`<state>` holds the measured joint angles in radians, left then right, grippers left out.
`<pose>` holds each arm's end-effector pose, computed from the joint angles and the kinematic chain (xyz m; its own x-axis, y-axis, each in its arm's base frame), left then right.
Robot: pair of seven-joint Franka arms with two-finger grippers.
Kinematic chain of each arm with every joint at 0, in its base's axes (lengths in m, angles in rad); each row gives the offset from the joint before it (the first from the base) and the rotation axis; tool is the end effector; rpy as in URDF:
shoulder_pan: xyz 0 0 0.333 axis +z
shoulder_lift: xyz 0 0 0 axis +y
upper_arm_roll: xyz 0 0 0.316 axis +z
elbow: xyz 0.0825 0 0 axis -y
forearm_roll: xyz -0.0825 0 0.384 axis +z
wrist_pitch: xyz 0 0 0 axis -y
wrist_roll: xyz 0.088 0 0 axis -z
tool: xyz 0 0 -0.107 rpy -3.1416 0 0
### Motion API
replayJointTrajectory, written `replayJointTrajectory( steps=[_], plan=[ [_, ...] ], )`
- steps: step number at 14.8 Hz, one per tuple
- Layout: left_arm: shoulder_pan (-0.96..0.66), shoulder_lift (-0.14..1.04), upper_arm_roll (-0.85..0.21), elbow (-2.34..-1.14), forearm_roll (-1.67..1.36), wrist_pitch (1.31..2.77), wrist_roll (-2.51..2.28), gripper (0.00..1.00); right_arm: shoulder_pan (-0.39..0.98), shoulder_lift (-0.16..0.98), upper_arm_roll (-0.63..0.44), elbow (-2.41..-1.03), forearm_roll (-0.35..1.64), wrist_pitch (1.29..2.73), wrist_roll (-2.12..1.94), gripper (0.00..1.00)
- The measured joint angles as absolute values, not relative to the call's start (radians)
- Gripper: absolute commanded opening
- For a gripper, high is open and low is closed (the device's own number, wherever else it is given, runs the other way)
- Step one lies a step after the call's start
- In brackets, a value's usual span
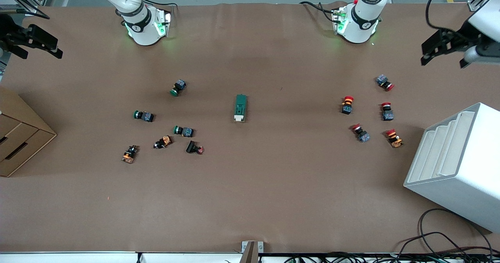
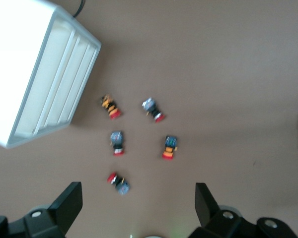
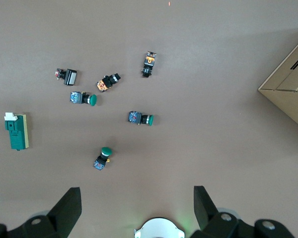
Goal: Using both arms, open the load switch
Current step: 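Move the left gripper down over the green load switch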
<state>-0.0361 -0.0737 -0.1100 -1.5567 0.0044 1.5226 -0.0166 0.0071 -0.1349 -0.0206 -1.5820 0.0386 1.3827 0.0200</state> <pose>0.5207 -0.0787 0.6664 0.9909 -0.1288 0.0393 -0.1285 -0.9916 -0.0118 0.4911 -0.0028 0.6741 0.9975 -0.0259 -0.0650 -0.0285 -0.9988 -0.0398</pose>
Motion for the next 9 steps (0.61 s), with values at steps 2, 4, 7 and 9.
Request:
replayJointTrajectory(
  steps=[2, 4, 7, 9],
  plan=[
    [-0.061, -0.046, -0.186, -1.557, 0.004, 1.566, -0.142, 1.0, 0.007, -0.135, -0.023, -1.581, 0.038, 1.383, 0.02, 1.0],
    [-0.089, -0.012, -0.303, -1.572, 0.004, 1.646, -0.354, 1.0, 0.007, -0.136, -0.026, -1.577, 0.037, 1.381, 0.02, 1.0],
    [-0.155, 0.061, -0.481, -1.632, 0.103, 1.802, -0.733, 1.0, 0.006, -0.131, -0.03, -1.58, 0.036, 1.372, 0.021, 1.0],
    [-0.241, 0.141, -0.54, -1.652, 0.215, 1.842, -0.945, 1.0, 0.005, -0.118, -0.033, -1.582, 0.035, 1.371, 0.021, 1.0]
  ],
)
